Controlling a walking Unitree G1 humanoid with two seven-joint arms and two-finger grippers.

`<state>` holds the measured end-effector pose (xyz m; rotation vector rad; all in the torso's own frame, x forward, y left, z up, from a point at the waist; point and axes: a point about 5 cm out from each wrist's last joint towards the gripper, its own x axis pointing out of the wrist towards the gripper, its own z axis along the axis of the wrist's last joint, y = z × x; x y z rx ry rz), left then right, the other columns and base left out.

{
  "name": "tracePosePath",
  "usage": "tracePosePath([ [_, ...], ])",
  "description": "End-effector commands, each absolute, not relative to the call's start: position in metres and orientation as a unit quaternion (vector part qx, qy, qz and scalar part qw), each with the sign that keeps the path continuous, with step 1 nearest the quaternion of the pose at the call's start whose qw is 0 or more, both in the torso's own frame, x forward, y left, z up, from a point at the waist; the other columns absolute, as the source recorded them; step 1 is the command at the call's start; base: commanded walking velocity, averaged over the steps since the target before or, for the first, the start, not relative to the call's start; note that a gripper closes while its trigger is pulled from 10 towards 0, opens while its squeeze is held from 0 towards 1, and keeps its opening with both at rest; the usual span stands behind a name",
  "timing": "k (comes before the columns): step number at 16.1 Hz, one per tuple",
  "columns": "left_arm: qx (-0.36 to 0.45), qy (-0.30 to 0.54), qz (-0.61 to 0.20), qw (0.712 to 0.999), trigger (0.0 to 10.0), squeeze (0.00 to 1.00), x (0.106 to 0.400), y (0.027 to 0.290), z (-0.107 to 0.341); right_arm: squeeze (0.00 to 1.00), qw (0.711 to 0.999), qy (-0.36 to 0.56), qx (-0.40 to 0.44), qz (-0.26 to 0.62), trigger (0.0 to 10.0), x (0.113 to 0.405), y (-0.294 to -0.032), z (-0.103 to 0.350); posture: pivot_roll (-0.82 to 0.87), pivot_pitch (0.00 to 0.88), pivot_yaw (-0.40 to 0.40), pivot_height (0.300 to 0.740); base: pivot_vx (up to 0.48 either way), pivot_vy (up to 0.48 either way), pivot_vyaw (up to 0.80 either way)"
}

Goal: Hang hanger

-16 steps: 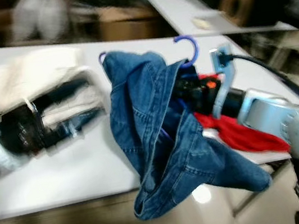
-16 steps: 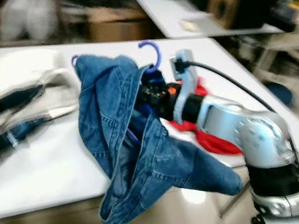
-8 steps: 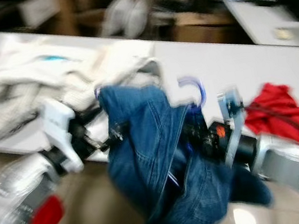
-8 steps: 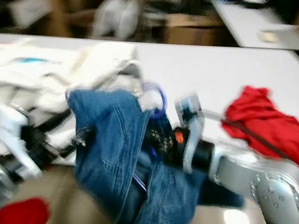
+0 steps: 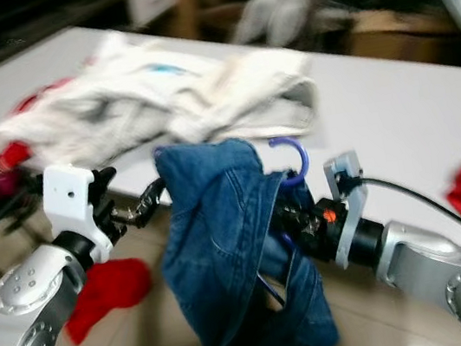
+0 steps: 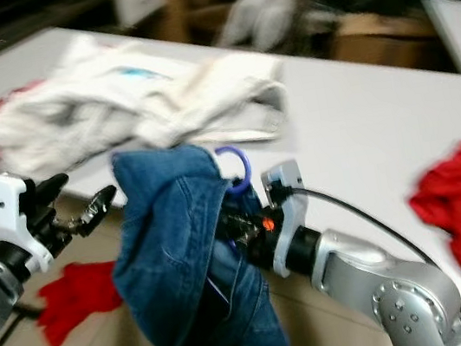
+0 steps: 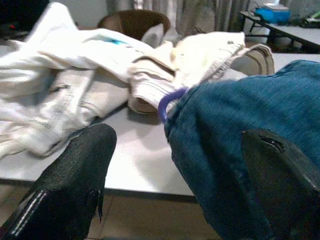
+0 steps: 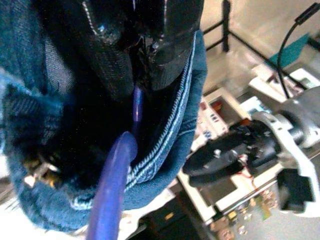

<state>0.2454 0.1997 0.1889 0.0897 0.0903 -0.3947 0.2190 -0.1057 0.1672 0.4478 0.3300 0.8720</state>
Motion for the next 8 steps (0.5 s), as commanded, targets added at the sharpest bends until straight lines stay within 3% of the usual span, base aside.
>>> tracePosePath([
  [1,0.049,0.046,-0.209,0.976,10.0,1.00,0.243,0.199,0.190,0.00,0.872,0.134,0.213,0.419,10.0,0.219,-0.106,0.174,-0.03,0.000,-0.035,0.740,0.000,0.000,0.77],
  [8,0.056,0.065,-0.191,0.978,10.0,1.00,0.245,0.208,0.176,0.00,0.889,0.128,0.195,0.395,10.0,0.230,-0.107,0.164,-0.06,0.000,-0.042,0.740,0.000,0.000,0.77],
])
